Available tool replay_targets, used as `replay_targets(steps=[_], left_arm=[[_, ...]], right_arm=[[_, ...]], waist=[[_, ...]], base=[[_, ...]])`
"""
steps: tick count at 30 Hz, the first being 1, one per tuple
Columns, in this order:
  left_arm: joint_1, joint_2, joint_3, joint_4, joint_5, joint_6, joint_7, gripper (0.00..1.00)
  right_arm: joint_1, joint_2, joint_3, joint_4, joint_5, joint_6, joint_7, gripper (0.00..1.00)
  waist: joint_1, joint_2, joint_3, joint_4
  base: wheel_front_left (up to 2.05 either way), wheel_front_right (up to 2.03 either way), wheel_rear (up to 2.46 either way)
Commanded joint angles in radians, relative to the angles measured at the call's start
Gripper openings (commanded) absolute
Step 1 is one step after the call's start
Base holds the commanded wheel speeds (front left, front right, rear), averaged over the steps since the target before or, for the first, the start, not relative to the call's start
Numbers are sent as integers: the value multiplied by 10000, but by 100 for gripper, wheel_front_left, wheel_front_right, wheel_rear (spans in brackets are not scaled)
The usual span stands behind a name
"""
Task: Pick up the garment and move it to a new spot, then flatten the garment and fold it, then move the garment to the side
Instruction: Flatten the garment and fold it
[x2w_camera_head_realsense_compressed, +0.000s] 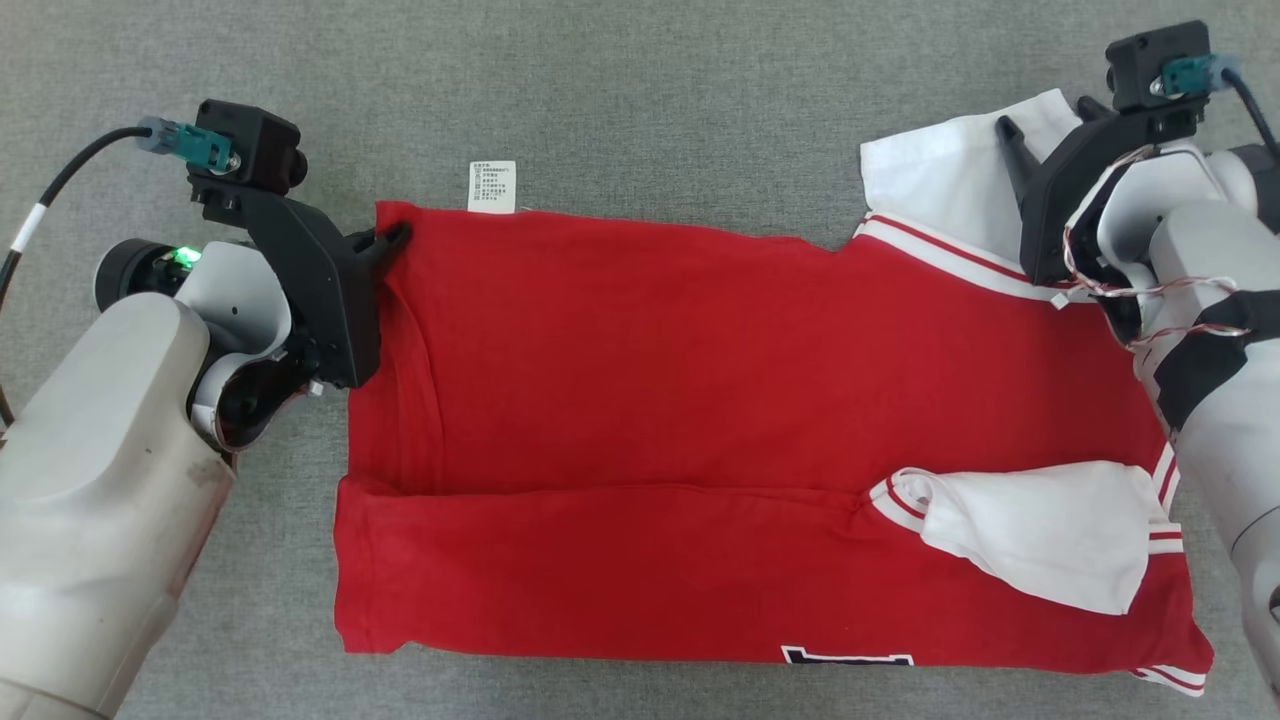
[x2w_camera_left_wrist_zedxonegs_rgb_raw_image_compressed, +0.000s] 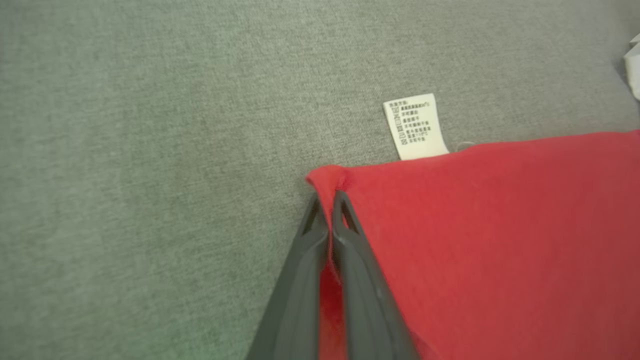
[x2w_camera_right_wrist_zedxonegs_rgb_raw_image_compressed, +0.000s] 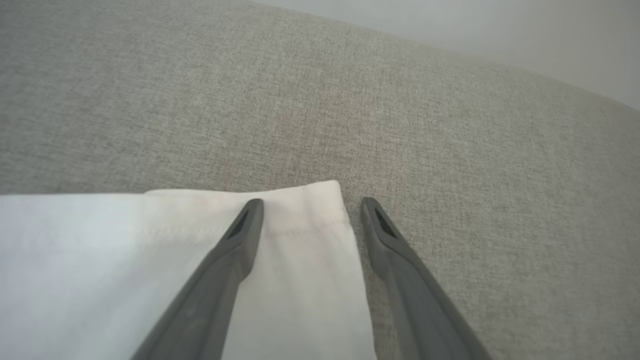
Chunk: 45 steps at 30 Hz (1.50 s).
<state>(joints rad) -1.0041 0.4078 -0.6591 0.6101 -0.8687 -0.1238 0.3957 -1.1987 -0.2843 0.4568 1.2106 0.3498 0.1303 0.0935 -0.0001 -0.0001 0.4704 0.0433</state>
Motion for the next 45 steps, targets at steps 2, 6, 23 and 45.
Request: replay_targets(steps=[2,6,23,45], left_arm=[[171,-65,-52,-31,-66,-23,-67,0],[196,7,25,-114,-13,-15,-427,0],[1522,428,302,108,56,106,-2247,0],[4102,1067,419,-1426,287,556,-4550,0]], right_arm=[[64,-56,52,308,-2,5,299,100],[-41,79,52,492,178,2,669,0],[1367,-437,1023,-1427,1103,-7,-2242,0],[7552,-878,-671,-7619,1549,-7,-3563,0]], waist=[[1,1,28,45],[1,1,-50,-20],[1,1,-1459,-1020],[1,1,-2203,-1222]], base=[[0,0,0],[0,0,0],[0,0,0],[0,0,0]])
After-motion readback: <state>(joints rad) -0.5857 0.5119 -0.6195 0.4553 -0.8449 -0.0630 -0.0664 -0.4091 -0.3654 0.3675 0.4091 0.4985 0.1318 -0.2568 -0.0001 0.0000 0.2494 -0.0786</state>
